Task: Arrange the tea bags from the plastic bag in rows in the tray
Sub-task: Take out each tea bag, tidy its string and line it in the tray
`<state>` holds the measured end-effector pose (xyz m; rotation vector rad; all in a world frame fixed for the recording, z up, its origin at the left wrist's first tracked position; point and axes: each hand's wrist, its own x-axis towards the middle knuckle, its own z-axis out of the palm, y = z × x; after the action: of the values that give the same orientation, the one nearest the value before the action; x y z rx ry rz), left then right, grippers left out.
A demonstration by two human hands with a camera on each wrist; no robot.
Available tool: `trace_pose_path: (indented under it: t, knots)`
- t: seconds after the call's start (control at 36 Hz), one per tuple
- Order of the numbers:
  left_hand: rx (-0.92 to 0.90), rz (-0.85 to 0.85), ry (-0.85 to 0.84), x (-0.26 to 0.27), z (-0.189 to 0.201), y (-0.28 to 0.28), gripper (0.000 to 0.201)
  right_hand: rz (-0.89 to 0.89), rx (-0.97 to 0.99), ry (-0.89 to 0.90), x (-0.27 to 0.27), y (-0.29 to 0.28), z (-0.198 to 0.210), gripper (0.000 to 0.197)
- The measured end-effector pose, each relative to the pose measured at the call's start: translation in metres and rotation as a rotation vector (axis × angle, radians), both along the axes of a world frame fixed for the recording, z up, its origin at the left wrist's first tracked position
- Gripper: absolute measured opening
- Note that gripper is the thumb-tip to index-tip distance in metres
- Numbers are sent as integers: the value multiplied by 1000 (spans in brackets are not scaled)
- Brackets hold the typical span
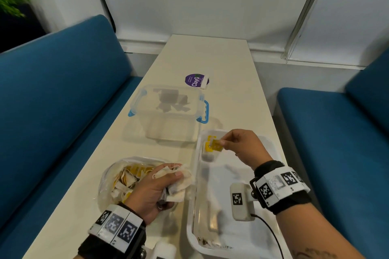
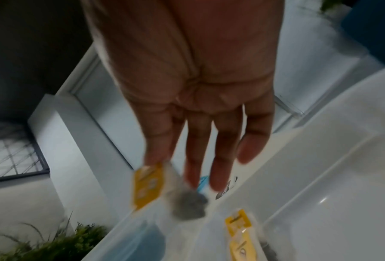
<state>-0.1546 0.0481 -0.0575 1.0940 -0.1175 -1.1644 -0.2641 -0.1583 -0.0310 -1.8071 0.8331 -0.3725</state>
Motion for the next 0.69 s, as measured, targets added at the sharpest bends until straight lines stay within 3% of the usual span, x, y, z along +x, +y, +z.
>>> trace_pose_path:
  t: [0.36,0.44,0.61,0.69]
  knots:
    - [2,-22,28,4,-5,-1,58,-37,93,113,1,-9,-2,13]
    - [4,-5,36,3,-5,-2,51,29,122,207,5,-9,-3,13]
    - [3,-20,38,3,-3,-4,50,50,9,355,14,-14,-13,14]
    - [15,-30,23,3,-3,-5,62,51,3,398,20,-16,-22,17]
